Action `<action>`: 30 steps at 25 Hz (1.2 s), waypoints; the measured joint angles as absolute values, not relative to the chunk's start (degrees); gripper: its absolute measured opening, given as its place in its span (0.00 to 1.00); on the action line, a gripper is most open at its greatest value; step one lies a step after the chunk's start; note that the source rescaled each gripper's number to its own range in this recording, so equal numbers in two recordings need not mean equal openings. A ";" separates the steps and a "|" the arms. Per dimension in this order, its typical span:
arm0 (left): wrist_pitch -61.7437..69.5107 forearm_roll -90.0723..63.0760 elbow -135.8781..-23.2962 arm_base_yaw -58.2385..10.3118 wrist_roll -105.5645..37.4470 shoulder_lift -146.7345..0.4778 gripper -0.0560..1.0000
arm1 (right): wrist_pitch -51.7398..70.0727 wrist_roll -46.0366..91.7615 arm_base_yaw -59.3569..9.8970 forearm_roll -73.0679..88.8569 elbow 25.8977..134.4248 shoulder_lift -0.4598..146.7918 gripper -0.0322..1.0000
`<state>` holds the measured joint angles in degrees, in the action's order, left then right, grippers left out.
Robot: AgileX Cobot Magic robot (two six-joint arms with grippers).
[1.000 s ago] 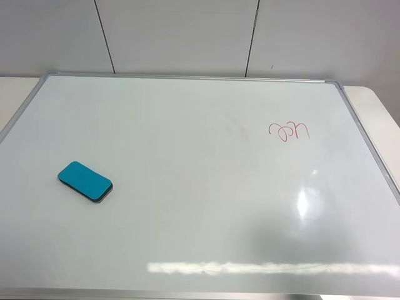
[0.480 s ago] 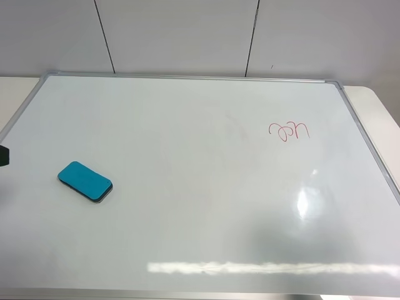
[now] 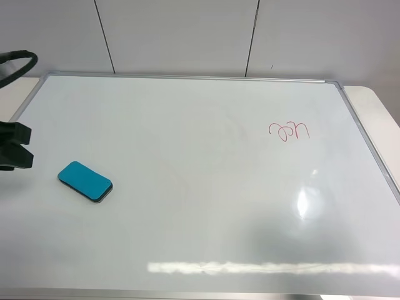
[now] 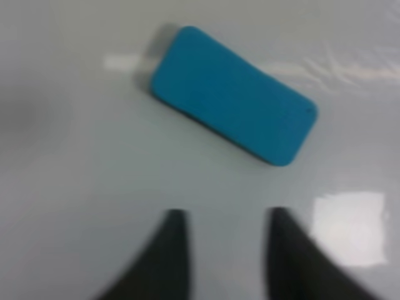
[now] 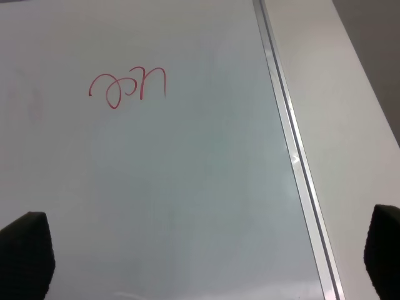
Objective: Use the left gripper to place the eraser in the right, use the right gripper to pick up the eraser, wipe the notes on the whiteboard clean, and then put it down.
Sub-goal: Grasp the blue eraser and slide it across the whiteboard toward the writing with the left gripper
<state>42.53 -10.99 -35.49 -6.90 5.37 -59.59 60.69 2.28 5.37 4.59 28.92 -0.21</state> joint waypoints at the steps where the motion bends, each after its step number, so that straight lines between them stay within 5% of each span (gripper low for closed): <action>1: 42.32 -11.06 -36.10 -7.99 5.63 -60.79 0.15 | 60.69 2.28 5.37 4.59 28.92 -0.21 1.00; 6: 39.26 -13.05 -36.81 -9.84 9.15 -69.31 0.06 | 60.69 2.28 5.37 4.59 28.92 -0.21 1.00; 30: 15.22 -24.77 -32.15 -4.11 25.48 -86.06 0.05 | 60.69 2.28 5.37 4.59 28.92 -0.21 1.00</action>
